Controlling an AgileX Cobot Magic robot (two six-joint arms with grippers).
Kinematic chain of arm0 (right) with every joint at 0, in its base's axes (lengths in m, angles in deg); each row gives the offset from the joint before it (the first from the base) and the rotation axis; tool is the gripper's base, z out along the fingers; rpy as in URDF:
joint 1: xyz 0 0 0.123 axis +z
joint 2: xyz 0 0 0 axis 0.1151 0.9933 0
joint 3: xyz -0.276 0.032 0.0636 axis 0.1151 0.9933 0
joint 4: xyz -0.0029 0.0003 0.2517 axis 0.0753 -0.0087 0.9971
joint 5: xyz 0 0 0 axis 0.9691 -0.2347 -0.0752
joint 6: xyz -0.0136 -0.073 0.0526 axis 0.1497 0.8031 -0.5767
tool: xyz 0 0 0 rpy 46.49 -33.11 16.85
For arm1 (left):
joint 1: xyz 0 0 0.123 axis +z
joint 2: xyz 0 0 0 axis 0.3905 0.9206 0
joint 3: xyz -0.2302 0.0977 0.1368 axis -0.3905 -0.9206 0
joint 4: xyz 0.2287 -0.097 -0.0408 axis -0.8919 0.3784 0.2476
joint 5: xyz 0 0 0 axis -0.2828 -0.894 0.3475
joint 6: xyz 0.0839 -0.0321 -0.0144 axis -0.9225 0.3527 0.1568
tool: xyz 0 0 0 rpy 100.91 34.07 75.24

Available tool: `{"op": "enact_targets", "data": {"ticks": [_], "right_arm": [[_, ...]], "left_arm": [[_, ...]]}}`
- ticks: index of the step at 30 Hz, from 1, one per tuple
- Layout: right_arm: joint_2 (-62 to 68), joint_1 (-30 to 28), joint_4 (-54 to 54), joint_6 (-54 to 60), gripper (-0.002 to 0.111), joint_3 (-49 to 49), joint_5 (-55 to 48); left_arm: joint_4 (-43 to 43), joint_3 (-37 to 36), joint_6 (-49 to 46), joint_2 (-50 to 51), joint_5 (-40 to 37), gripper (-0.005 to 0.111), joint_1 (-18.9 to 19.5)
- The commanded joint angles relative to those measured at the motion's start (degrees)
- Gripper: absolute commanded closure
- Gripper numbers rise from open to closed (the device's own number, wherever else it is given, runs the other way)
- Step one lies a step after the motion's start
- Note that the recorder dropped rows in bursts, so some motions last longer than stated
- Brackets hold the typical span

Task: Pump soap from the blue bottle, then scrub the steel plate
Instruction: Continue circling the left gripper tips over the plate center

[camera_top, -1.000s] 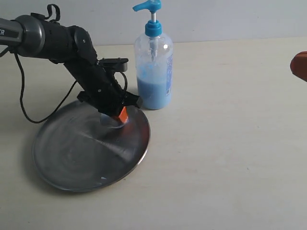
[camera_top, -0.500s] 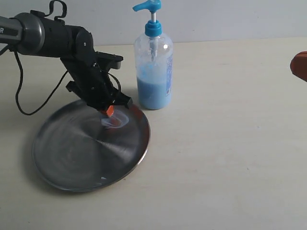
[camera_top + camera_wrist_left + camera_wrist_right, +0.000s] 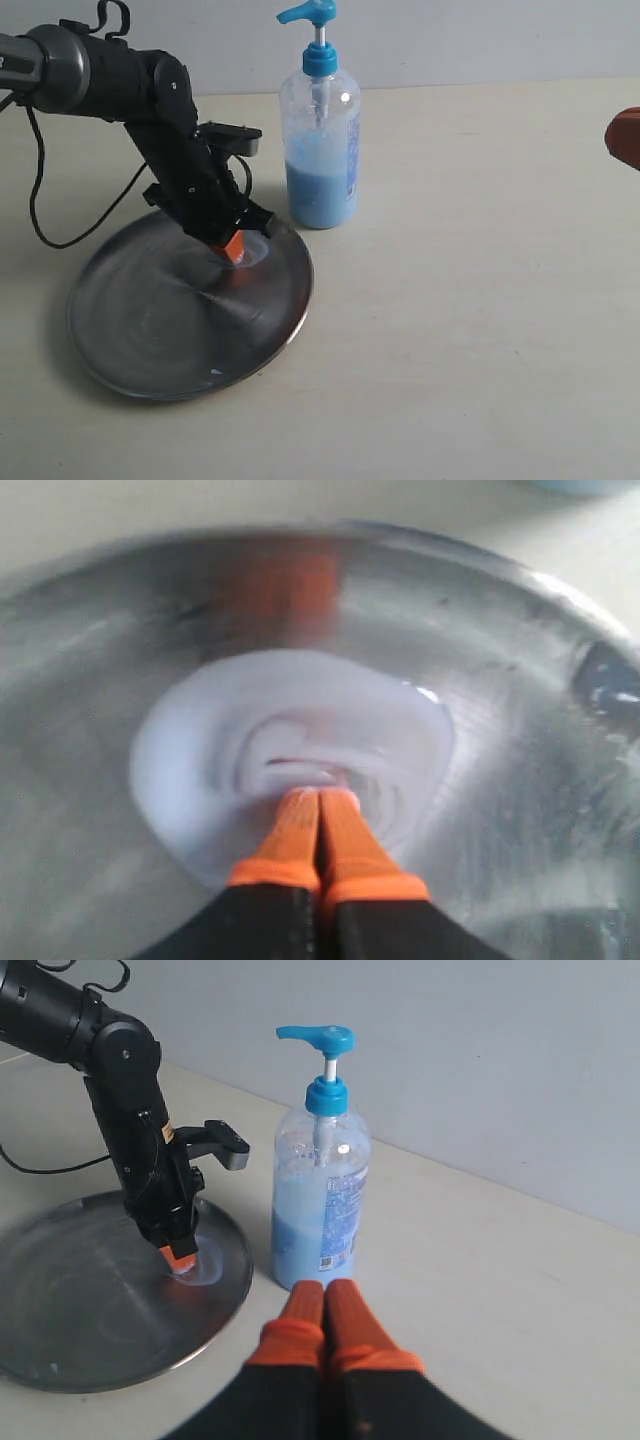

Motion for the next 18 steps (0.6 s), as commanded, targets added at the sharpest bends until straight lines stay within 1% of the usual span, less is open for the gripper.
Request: {"op": "enact_targets", "data": {"ticks": [1, 5, 10, 14, 18], "right_arm": [[-0.25, -0.11, 0.02, 0.24, 0.108, 0.20, 0.17], [-0.25, -0.11, 0.02, 0.24, 0.108, 0.20, 0.17], [-0.25, -0.11, 0.02, 0.24, 0.108, 0.20, 0.17], [-0.25, -0.11, 0.16, 0.24, 0.108, 0.20, 0.17], [-0.25, -0.11, 0.16, 0.24, 0.108, 0.20, 0.17]], "left_arm": [[8.07, -0.91, -4.04, 1.48, 1.49, 0.107, -0.39], [8.82, -0.91, -4.33, 1.48, 4.75, 0.107, -0.39], [5.30, -0.91, -3.43, 1.48, 7.39, 0.107, -0.39], [-1.08, -0.91, 0.68, 1.48, 7.91, 0.107, 0.12], [-8.24, -0.91, 5.99, 1.48, 6.58, 0.107, 0.33]]}}
